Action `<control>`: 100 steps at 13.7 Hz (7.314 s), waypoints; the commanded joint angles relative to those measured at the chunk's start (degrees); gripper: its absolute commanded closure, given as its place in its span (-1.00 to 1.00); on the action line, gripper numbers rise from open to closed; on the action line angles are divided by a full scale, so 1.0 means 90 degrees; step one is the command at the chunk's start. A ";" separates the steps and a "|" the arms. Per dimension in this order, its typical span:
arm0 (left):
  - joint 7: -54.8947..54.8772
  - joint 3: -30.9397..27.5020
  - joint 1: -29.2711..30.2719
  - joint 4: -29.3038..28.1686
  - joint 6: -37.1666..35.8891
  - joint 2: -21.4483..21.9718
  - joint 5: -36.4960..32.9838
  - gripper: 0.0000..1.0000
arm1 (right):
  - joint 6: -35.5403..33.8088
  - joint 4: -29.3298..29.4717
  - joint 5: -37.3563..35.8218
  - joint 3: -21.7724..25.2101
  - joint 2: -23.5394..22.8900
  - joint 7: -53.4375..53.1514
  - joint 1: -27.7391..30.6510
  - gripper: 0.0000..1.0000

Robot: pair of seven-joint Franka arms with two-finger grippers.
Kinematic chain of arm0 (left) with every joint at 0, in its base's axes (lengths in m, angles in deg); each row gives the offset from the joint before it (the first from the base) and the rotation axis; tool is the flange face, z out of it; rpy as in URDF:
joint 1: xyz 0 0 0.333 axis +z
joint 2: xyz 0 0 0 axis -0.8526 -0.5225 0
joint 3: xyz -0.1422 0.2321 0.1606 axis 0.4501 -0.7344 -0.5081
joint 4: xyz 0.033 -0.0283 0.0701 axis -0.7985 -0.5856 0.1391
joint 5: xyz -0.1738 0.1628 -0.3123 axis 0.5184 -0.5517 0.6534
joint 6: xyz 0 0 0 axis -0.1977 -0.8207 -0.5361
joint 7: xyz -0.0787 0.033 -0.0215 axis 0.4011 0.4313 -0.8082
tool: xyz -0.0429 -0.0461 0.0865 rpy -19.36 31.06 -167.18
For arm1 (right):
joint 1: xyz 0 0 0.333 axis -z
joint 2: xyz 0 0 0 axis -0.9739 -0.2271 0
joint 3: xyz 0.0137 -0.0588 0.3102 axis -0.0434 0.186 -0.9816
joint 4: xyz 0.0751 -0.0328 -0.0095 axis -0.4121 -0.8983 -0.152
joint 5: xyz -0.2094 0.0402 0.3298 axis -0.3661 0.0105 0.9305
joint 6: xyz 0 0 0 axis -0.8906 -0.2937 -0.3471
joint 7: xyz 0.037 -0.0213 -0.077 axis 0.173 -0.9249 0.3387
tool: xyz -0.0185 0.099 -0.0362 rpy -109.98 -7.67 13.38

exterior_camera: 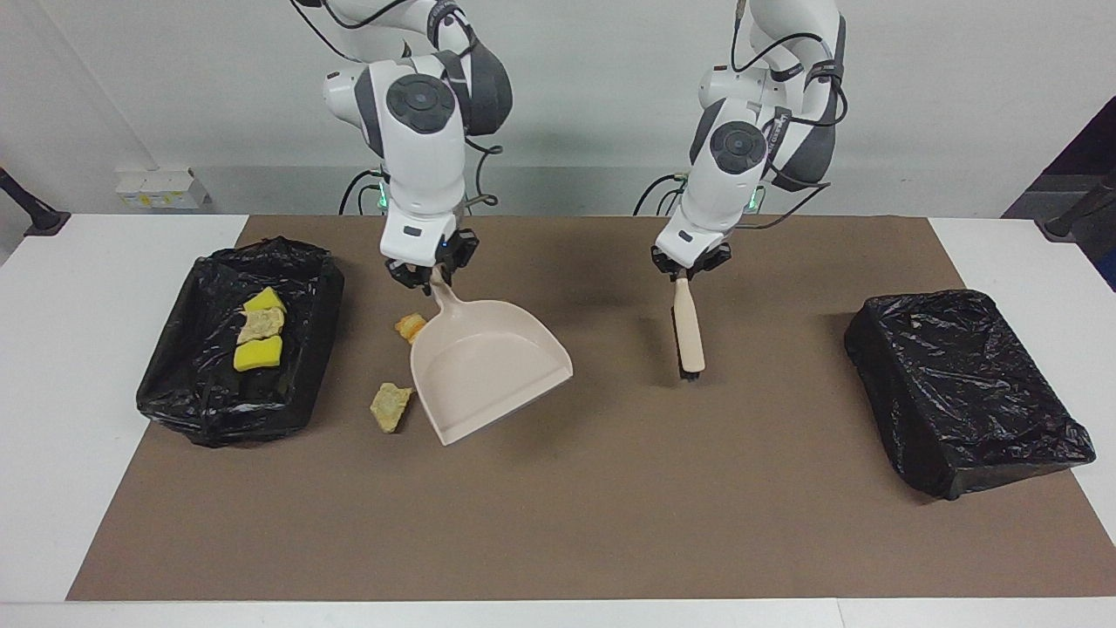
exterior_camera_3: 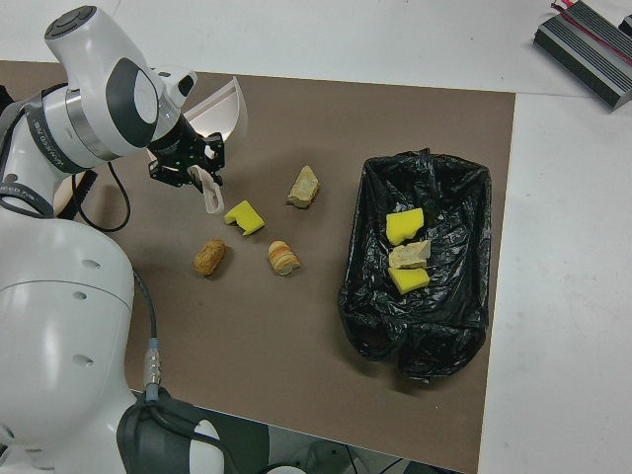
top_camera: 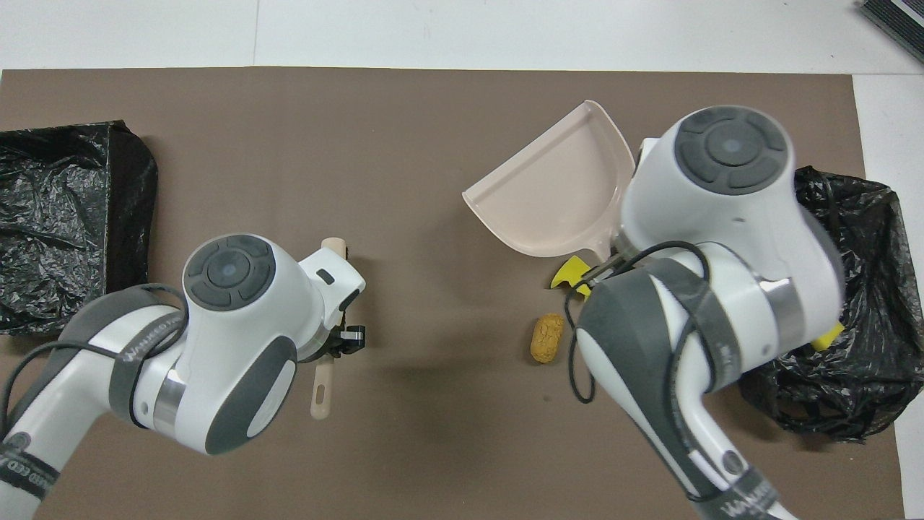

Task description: Sweep and dump trash in bin

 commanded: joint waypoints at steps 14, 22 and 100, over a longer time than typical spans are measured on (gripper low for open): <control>0.2704 -0.0058 -0.3080 -0.2546 0.2594 0.1101 0.0116 1.00 | 0.0742 0.2487 0.1451 0.0020 -0.2864 -0.3075 -0.1126 1.00; 0.3182 -0.0068 -0.3852 -0.2546 0.2546 0.1013 0.0341 1.00 | 0.1375 0.2256 0.1619 -0.0009 -0.3021 -0.3923 -0.1341 1.00; 0.0749 -0.0390 -0.1011 0.0812 0.3815 -0.1574 -0.0371 -1.00 | 0.0400 -0.3166 -0.0216 0.0059 0.1803 -0.0927 0.1169 1.00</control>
